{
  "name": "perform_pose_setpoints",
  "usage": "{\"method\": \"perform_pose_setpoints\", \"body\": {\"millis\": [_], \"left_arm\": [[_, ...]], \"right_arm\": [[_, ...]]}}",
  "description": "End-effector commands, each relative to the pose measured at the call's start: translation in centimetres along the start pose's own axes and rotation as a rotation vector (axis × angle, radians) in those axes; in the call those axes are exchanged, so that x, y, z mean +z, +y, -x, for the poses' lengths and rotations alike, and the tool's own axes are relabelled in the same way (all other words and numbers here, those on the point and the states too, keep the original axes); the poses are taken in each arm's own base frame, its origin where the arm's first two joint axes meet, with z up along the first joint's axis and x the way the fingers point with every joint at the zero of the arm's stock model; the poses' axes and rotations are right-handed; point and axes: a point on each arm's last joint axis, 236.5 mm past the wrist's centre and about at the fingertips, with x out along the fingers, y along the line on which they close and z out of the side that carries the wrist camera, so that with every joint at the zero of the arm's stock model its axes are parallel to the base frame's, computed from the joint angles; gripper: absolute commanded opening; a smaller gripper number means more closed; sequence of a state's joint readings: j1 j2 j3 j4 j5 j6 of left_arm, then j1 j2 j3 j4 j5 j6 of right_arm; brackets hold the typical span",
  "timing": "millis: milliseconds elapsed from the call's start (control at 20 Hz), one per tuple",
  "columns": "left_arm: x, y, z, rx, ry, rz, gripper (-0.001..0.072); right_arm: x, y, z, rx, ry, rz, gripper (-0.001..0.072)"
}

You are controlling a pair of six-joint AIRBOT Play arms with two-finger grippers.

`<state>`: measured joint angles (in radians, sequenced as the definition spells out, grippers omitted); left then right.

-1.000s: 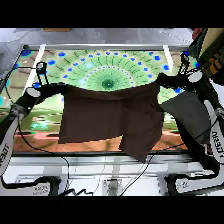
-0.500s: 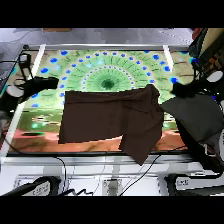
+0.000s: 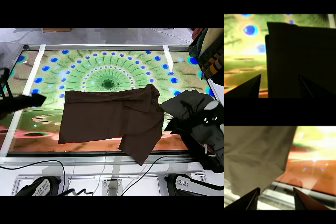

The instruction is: Fold the clothes and pants, and hang the long-sleeved shirts on hangers.

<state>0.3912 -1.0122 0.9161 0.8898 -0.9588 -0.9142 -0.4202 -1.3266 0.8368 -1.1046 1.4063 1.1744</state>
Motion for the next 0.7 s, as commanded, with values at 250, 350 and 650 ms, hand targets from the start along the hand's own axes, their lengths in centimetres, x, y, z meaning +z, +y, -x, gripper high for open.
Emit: {"method": "perform_pose_setpoints", "body": {"millis": [250, 350, 650], "left_arm": [[-12.4, 0.3, -1.7, -0.026, 0.306, 0.143, 0.0547], [-13.2, 1.1, -1.4, 0.009, 0.339, 0.146, 0.0547], [-14.4, 1.0, -1.7, 0.001, 0.368, 0.162, 0.0546]], "right_arm": [[1.0, 1.4, -6.0, 0.163, -0.222, -0.048, 0.0393], [2.1, 2.6, -5.5, 0.209, -0.279, 0.011, 0.0321], [2.6, 3.5, -5.0, 0.238, -0.311, 0.065, 0.0011]]}}
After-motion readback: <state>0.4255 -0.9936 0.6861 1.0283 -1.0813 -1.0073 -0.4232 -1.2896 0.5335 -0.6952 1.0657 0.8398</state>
